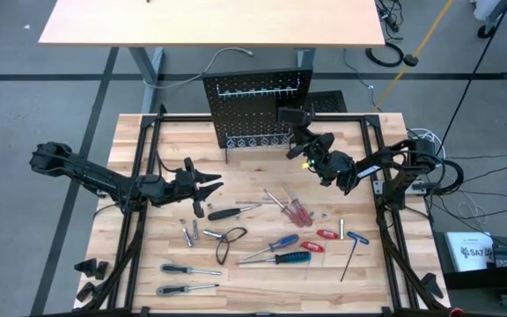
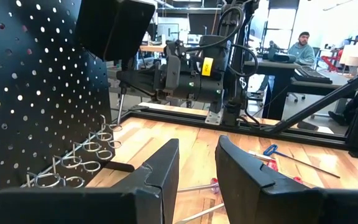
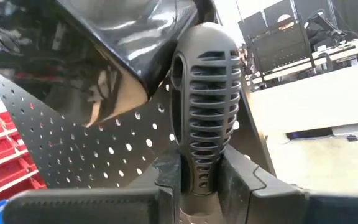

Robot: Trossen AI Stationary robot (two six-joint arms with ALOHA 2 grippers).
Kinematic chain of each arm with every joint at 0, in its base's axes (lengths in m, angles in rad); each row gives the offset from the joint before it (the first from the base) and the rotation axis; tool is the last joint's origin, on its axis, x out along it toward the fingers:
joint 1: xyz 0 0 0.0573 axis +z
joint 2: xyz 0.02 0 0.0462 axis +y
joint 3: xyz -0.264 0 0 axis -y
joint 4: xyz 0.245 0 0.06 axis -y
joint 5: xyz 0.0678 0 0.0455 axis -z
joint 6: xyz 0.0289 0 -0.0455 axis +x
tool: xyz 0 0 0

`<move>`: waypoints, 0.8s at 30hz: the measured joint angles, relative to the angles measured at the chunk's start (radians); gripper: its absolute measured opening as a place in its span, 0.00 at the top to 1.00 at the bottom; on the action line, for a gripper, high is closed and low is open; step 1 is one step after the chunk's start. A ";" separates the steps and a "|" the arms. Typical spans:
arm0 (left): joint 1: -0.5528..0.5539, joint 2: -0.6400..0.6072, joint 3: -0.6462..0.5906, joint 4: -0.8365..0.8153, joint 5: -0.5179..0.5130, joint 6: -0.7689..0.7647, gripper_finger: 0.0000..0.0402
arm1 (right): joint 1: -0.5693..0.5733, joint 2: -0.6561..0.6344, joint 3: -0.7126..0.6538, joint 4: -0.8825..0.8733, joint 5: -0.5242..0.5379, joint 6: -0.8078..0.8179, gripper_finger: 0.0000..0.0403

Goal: Hang tools onto peg board
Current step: Hang the bottom right black screwdriver on the peg board

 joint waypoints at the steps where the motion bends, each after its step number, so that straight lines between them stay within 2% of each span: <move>1: 0.000 0.000 0.000 0.000 0.000 0.000 0.73 | 0.000 0.000 0.000 -0.001 0.001 -0.003 0.86; 24: 0.000 0.000 0.000 0.001 0.000 -0.001 0.73 | -0.014 0.000 0.000 -0.080 -0.012 -0.033 0.86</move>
